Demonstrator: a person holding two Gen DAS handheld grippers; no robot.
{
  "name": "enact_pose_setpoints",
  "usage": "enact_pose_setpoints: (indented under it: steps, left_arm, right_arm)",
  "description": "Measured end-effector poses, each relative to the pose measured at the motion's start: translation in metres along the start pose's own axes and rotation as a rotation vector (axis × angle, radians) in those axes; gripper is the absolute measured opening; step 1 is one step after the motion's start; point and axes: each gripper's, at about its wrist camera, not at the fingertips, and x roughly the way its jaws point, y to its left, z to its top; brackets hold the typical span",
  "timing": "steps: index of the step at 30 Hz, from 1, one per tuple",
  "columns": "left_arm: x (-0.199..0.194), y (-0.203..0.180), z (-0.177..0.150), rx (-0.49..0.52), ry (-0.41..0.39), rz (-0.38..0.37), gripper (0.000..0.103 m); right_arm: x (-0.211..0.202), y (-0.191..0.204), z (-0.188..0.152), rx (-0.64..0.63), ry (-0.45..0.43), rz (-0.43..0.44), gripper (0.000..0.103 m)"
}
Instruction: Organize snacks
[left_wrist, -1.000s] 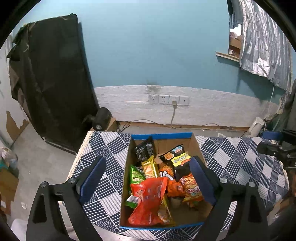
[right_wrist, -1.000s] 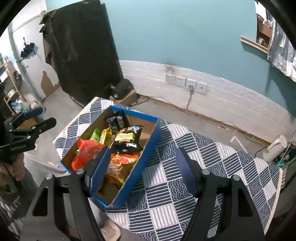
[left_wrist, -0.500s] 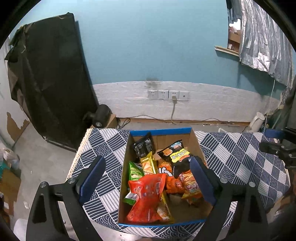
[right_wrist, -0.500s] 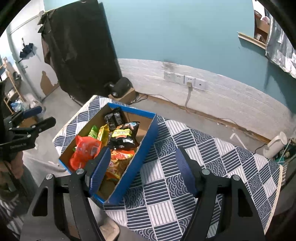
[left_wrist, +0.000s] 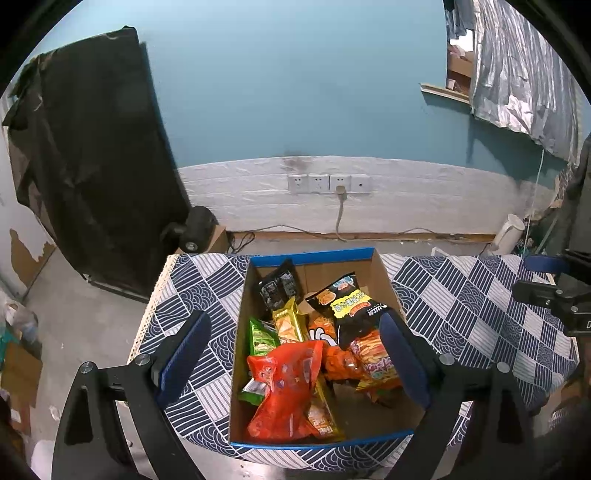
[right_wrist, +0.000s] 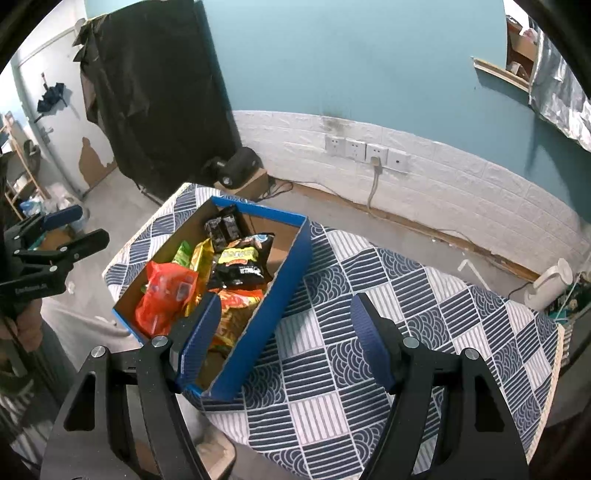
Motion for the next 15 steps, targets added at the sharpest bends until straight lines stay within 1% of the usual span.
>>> enact_pose_setpoints:
  steps: [15]
  left_arm:
    - [0.0010, -0.0005, 0.0003, 0.002, 0.010, -0.001, 0.094]
  right_arm:
    - [0.0007, 0.0002, -0.0026, 0.004, 0.006, 0.004, 0.072]
